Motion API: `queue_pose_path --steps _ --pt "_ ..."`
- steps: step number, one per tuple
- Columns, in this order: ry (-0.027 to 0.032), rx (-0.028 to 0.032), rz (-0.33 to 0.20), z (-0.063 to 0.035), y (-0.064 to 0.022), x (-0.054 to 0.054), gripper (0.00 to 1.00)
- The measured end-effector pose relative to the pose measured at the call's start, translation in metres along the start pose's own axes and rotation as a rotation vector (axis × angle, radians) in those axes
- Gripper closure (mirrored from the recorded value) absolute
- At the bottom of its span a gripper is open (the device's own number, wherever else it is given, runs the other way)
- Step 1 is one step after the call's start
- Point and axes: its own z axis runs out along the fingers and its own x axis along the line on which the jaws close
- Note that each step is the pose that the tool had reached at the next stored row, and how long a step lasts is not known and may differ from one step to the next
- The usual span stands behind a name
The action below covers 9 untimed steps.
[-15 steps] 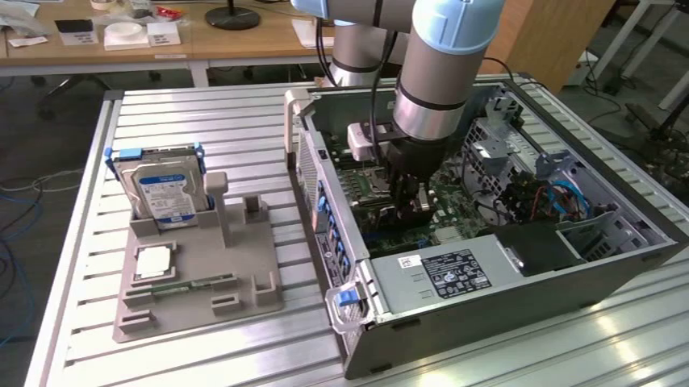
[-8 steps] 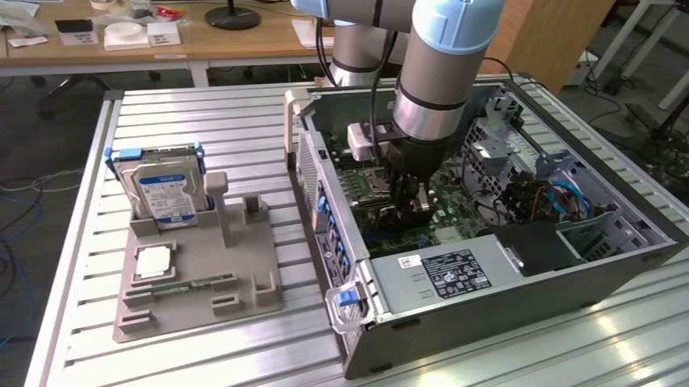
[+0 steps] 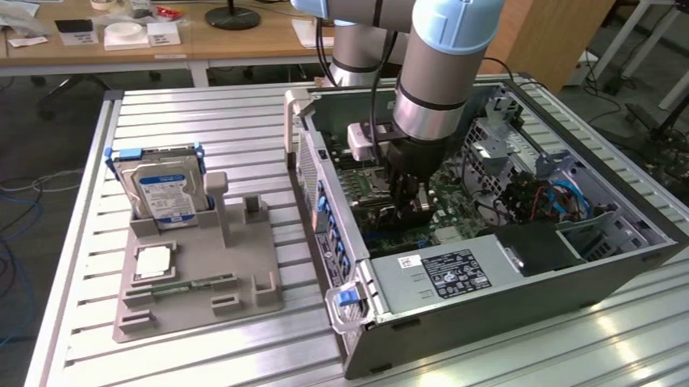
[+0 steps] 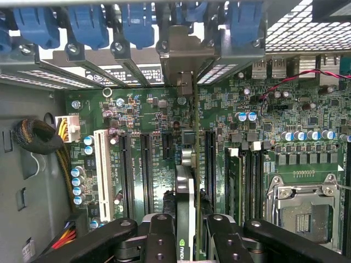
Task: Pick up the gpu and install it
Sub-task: 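Insert the gpu into the slot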
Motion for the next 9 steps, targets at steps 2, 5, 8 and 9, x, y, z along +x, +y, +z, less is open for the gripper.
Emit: queue_pose_path --steps 2,5,8,9 --pt "0.0001 0.0001 0.0 0.0 0.0 0.0 0.73" --pt "0.0 0.0004 0.0 0.0 0.0 -0.0001 0.73" --pt "0.0001 0.0005 0.0 0.0001 0.0 -0.0001 0.73" --pt "-0.0008 0.0009 0.0 0.0002 0.0 -0.0001 0.73"
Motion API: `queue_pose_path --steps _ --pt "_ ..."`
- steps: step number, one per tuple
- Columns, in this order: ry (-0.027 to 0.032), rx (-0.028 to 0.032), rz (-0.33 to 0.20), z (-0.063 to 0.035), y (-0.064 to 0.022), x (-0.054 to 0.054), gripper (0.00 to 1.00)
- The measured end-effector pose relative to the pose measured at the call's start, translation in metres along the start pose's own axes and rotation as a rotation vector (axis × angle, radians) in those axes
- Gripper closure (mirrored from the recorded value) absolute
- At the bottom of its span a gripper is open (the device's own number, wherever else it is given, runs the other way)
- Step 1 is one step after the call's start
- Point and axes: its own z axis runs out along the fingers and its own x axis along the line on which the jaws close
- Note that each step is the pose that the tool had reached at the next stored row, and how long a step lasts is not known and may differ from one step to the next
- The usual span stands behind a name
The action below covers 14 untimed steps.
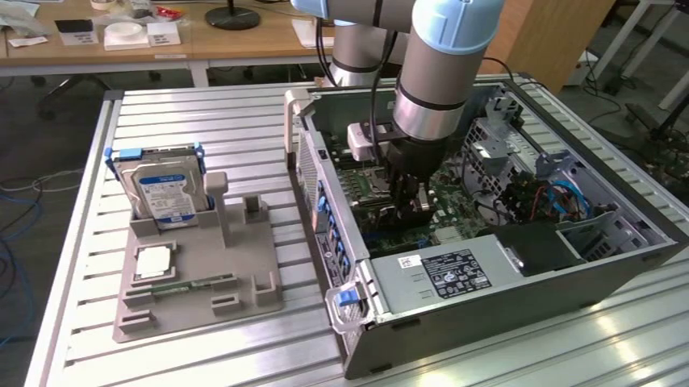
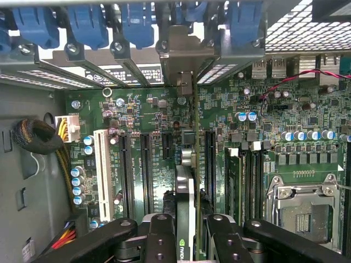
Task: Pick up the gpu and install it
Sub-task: 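Insert the gpu into the slot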
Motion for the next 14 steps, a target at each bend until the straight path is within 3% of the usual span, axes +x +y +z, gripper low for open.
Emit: queue_pose_path --steps 14 --pt "-0.0006 0.0004 0.0 -0.0012 0.0001 0.0 0.73"
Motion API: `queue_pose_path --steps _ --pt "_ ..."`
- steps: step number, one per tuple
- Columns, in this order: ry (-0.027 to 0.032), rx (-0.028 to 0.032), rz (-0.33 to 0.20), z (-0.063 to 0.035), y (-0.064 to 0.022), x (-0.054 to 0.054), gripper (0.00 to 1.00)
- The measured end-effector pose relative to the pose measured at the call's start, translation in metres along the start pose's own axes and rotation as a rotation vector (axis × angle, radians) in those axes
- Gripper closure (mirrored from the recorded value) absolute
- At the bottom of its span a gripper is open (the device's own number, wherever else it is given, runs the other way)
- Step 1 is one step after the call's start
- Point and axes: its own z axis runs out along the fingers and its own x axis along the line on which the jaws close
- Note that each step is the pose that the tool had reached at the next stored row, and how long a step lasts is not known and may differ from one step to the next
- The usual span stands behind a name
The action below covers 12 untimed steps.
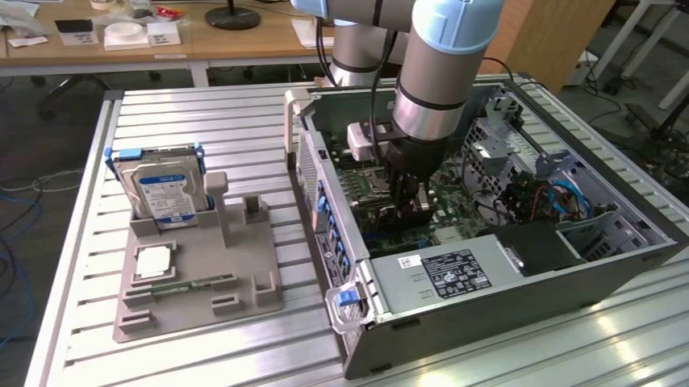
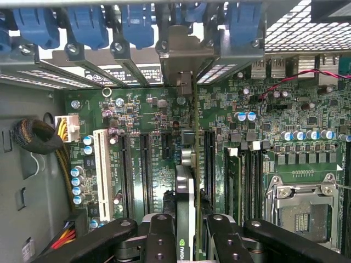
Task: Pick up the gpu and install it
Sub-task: 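Insert the gpu into the slot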
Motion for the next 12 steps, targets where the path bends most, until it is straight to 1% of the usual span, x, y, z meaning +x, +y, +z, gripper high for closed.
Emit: queue_pose_path --steps 6,12 --pt "0.0007 -0.0003 0.0 0.0014 0.0006 0.0001 0.73" --pt "0.0003 -0.0001 0.0 0.0034 0.0008 0.0001 0.73"
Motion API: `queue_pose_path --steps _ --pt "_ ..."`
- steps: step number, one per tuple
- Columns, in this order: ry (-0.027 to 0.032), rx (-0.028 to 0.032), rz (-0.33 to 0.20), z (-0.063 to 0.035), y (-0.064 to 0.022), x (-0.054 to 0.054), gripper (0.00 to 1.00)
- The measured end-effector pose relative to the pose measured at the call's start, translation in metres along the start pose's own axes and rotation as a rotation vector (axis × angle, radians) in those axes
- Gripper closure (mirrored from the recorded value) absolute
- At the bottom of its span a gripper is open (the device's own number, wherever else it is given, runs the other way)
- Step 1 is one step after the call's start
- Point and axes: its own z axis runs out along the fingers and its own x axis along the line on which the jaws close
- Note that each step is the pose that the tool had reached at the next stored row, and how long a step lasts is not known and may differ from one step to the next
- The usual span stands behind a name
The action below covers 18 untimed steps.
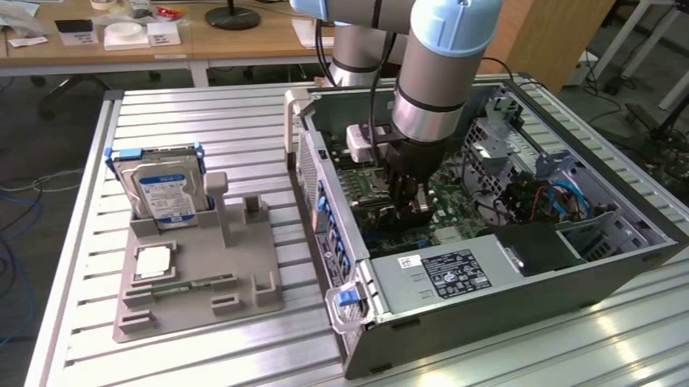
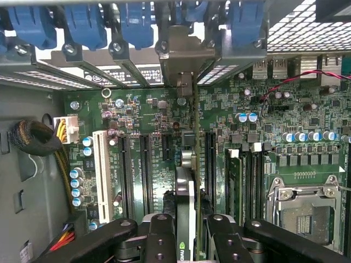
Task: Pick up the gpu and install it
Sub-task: 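Insert the gpu into the slot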
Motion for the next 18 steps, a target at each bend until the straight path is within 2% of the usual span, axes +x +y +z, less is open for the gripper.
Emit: queue_pose_path --steps 15,18 --pt "-0.0003 0.0001 0.0 0.0001 0.0 0.0 0.73" --pt "-0.0024 0.0007 0.0 -0.0012 -0.0001 -0.0002 0.73"
